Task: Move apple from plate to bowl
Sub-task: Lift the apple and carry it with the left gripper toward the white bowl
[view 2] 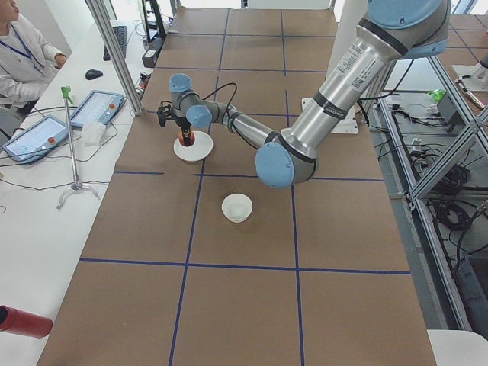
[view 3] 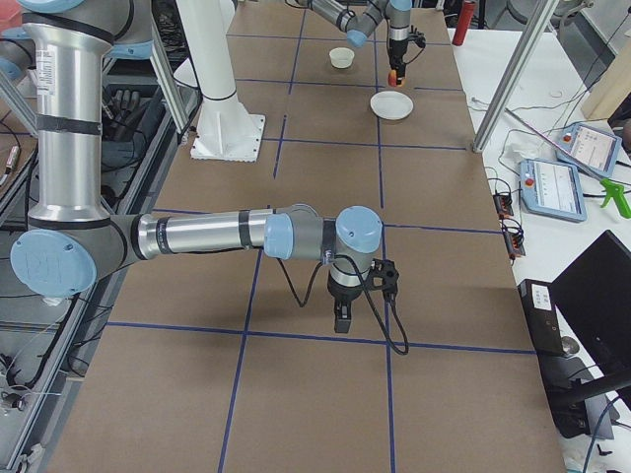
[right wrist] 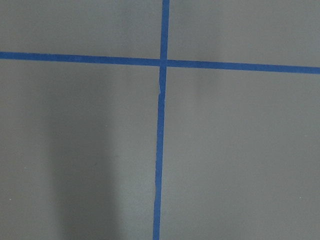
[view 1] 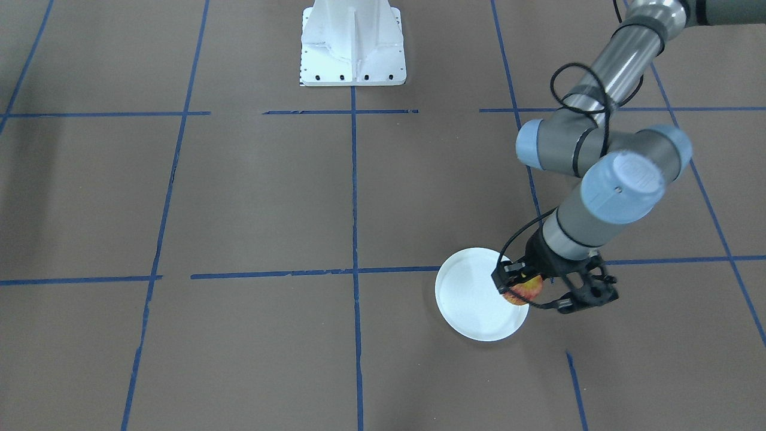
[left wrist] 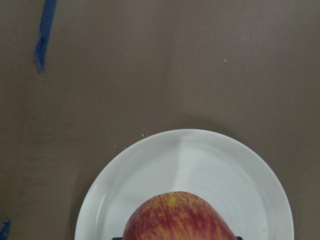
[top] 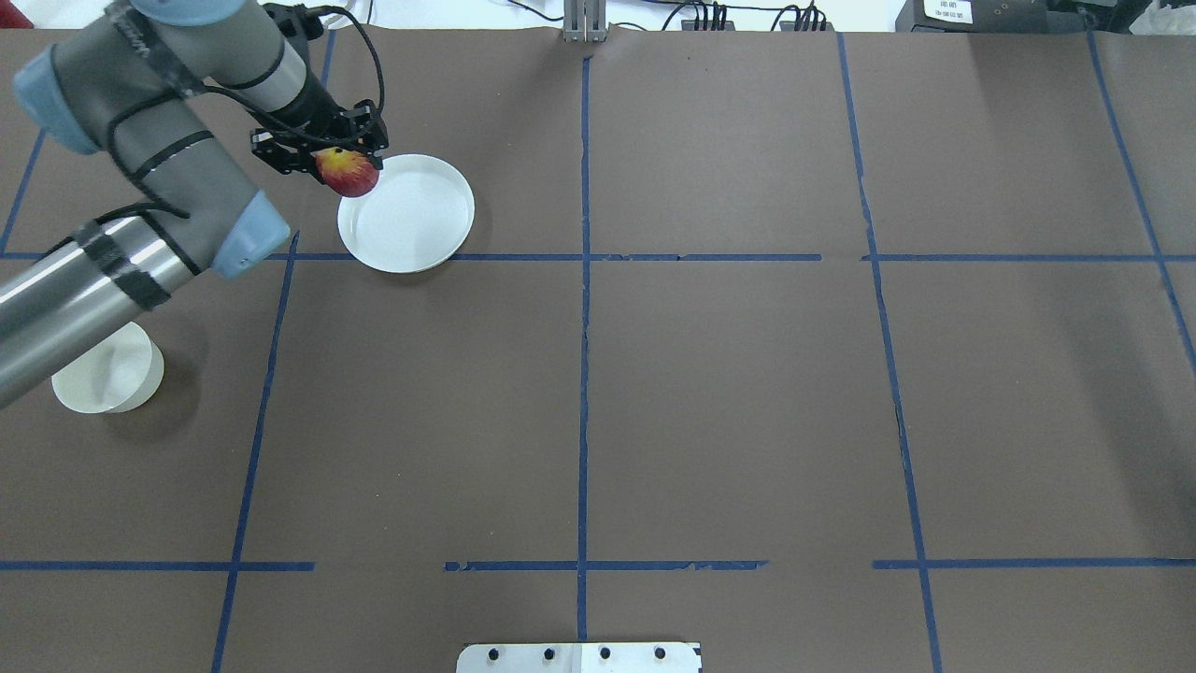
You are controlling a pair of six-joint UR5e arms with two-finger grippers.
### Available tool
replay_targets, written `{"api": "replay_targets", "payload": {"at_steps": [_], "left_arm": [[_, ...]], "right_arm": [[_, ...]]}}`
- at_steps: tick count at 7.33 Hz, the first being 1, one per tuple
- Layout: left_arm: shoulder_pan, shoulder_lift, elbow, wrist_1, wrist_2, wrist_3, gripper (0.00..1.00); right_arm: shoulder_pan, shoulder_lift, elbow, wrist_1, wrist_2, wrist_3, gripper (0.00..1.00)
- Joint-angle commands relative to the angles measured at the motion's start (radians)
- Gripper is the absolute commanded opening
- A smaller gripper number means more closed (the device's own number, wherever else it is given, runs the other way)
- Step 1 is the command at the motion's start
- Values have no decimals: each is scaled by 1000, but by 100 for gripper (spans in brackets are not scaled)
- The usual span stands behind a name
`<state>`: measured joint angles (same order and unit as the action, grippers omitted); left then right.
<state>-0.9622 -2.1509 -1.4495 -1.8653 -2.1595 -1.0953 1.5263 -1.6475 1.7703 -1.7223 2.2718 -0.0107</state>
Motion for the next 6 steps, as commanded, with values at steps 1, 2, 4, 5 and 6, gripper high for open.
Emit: {"api": "replay_targets", "payload": {"at_steps": [1,2,4,5,6], "left_arm": [[-32,361,-386,32,6,183,0],[-32,522,-450,-21,10,224,0],[-23,741,-374,-367,96,214,0],[-17,734,-315,-403,104,192,0],[-15,732,-310,-402,104,195,0]], "right_arm": [[0,0,0,0,0,0,100],[0,0,0,0,0,0,100],[0,0,-2,0,0,-2,100],[0,0,-2,0,0,0,100],[0,0,0,0,0,0,100]]}}
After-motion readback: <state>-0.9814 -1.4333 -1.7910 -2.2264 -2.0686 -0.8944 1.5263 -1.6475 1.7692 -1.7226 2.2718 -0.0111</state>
